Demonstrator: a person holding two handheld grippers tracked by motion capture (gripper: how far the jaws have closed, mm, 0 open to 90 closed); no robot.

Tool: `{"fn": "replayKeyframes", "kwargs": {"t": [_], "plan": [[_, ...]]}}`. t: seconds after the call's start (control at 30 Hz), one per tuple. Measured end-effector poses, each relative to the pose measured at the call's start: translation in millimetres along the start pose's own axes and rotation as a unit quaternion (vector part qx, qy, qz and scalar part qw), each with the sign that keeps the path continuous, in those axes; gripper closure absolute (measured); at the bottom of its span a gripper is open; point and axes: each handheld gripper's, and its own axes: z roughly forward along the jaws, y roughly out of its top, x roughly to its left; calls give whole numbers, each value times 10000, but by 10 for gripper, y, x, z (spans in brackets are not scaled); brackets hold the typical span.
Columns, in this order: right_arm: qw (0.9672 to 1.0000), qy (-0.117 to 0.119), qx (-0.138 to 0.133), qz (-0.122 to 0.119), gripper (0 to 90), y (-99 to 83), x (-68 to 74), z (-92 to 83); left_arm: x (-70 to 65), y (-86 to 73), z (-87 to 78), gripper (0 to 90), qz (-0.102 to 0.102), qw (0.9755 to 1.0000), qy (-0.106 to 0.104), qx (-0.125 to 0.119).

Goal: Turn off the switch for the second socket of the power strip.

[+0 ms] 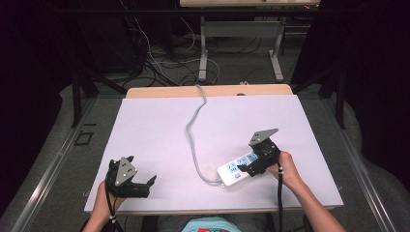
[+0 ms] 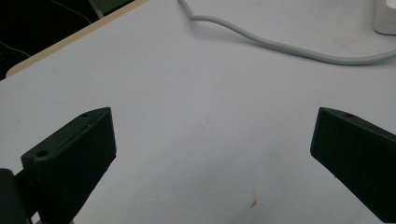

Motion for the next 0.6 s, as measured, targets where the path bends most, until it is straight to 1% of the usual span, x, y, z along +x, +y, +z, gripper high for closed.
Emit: {"fn": "replayKeyframes", "kwargs": {"t": [0.07,0.1,0.13,0.17,0.2,0.23,0.27,0.3,0.33,0.4,0.43,0.5,0.53,0.57,0.6], "plan": [[10000,12,-28,24,0,-13,-2,-16,-1,0,0,0,17,10000,12,2],[10000,52,11,27,0,-18,-7,-28,-2,0,0,0,17,10000,19,-7],[9999,-26,-4,106,4,-34,-8,-37,-2,1,-2,0,15,10000,21,-2],[9999,-26,-4,106,4,-34,-8,-37,-2,1,-3,0,20,10000,25,-4],[9999,-57,-40,90,35,-47,-11,-39,-2,1,-3,0,20,10000,27,-4],[9998,-127,-29,167,114,-55,-1,-55,-3,2,-3,0,21,10000,30,-5],[9996,-213,-111,128,193,-70,-4,-63,-3,2,-1,0,22,10000,35,-8],[9994,-223,-167,192,222,-79,6,-70,-4,2,-2,0,21,10000,29,9],[9995,-231,-116,176,265,-85,6,-81,-5,2,-1,0,16,10000,25,13],[9994,-272,-173,143,360,-96,27,-114,-2,2,-2,0,21,10000,46,23],[9992,-285,-245,116,401,-99,39,-123,-2,1,-1,0,19,10000,58,15],[9994,-260,-218,71,481,-101,60,-159,-1,2,-4,0,21,10000,59,11],[9995,-268,-162,64,514,-102,74,-173,-3,2,-6,0,20,10000,59,-2],[9992,-311,-234,12,556,-110,83,-168,-4,4,-6,0,32,10000,60,-8],[9994,-278,-223,-41,634,-120,106,-184,-7,4,-5,0,22,10000,36,-11]]}}
